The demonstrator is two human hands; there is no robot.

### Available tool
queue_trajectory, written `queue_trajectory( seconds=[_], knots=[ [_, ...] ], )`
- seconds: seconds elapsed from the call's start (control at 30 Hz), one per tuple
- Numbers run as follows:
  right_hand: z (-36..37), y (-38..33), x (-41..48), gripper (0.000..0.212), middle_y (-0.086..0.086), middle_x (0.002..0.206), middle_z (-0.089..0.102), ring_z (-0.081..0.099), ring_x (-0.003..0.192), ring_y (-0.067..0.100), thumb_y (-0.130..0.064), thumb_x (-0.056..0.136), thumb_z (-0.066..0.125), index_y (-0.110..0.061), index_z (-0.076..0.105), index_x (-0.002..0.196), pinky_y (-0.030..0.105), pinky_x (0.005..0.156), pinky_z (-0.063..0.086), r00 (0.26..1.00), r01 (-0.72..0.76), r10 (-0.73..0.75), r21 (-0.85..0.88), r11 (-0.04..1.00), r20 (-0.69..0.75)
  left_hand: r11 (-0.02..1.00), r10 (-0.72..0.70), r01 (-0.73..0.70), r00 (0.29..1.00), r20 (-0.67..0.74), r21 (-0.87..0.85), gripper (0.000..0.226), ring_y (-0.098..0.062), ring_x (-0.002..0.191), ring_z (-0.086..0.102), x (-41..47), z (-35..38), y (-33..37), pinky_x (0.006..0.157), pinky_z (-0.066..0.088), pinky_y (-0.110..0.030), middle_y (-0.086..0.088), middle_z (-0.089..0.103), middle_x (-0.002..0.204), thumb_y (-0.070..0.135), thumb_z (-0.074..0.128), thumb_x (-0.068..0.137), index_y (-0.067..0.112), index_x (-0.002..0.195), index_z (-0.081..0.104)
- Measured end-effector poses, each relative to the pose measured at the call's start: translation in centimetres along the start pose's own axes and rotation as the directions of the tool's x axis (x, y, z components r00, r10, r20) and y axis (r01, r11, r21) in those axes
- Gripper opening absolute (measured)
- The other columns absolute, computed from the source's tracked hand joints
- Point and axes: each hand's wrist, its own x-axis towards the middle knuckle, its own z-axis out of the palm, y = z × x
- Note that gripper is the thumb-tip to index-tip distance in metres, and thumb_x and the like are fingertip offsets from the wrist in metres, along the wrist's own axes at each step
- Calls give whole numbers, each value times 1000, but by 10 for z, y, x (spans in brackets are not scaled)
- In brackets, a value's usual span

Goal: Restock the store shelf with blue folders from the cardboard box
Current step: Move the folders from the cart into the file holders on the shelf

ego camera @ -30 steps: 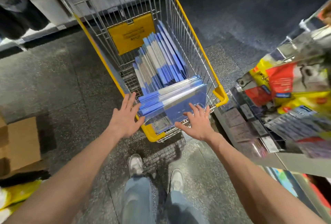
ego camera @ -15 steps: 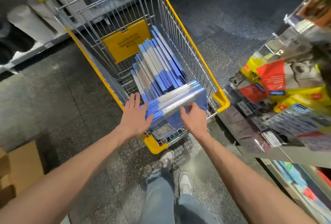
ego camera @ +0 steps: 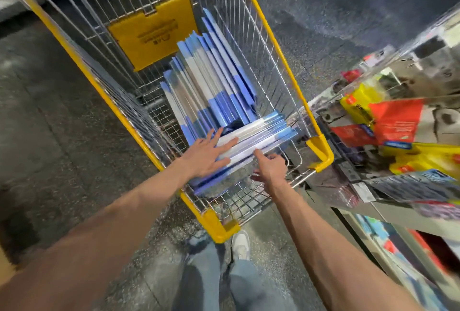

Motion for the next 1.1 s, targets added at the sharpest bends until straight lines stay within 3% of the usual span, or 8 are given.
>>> queue_trajectory(
  seconds=[0.17,0.27,0.33,0.57,0.73,0.87,0.97,1.1],
  knots=[
    [-11,11,-1,22,18,95,62,65,66,26,-18,90,68,-3,55,101,37,55,59,996,-78,83,117,990,-34,997,20,-20,1000,3,-73,61,-30,156,-3,9,1,-8,119,30,-53,-1,-20,167,62,20,104,56,151,-19],
    [-10,7,0,54,24,103,67,64,52,16,-40,86,75,0,58,118,23,46,53,995,-94,96,88,992,-28,995,33,-34,999,-11,-94,59,-25,156,5,9,-2,-10,109,45,-50,1,-15,168,63,18,102,60,149,-18],
    [-6,-2,-1,64,23,111,67,63,62,16,-45,85,76,5,60,122,13,35,43,996,-76,78,45,996,-44,991,60,-62,998,-27,-118,59,-23,155,13,8,-4,-11,107,48,-46,3,-12,169,63,18,102,59,150,-14],
    [12,-13,-6,97,9,126,50,60,104,28,-57,69,85,-4,43,140,39,59,63,990,-128,131,60,990,-60,974,87,-91,996,-25,-205,53,-26,145,40,14,-6,-22,101,51,-41,9,-3,169,61,23,104,63,151,-3],
    [13,-14,2,88,13,122,55,64,97,29,-50,70,87,-6,45,134,34,49,60,994,-100,103,60,993,-43,972,108,-110,994,-23,-207,53,-26,136,51,17,-4,-28,94,54,-43,10,-1,169,64,21,103,67,148,-5],
    [14,-16,3,73,18,112,64,69,85,28,-25,66,80,-1,52,129,33,48,57,994,-104,108,97,990,-33,972,96,-98,995,-21,-214,53,-25,137,49,17,-5,-28,88,56,-38,11,-1,169,62,23,103,67,147,-7],
    [14,-10,5,63,23,97,70,70,62,27,-33,58,70,8,64,105,29,42,53,990,-118,124,90,989,-69,972,90,-93,996,-23,-215,54,-26,141,45,19,-5,-28,84,54,-33,11,-1,169,61,25,104,65,149,-5],
    [14,1,16,73,23,88,71,69,52,27,-43,48,65,7,67,102,26,37,49,985,-121,116,-26,992,-127,970,82,-82,997,-8,-229,56,-25,139,48,20,-6,-28,71,46,-25,11,-2,169,60,27,104,64,150,-5]
  ],
)
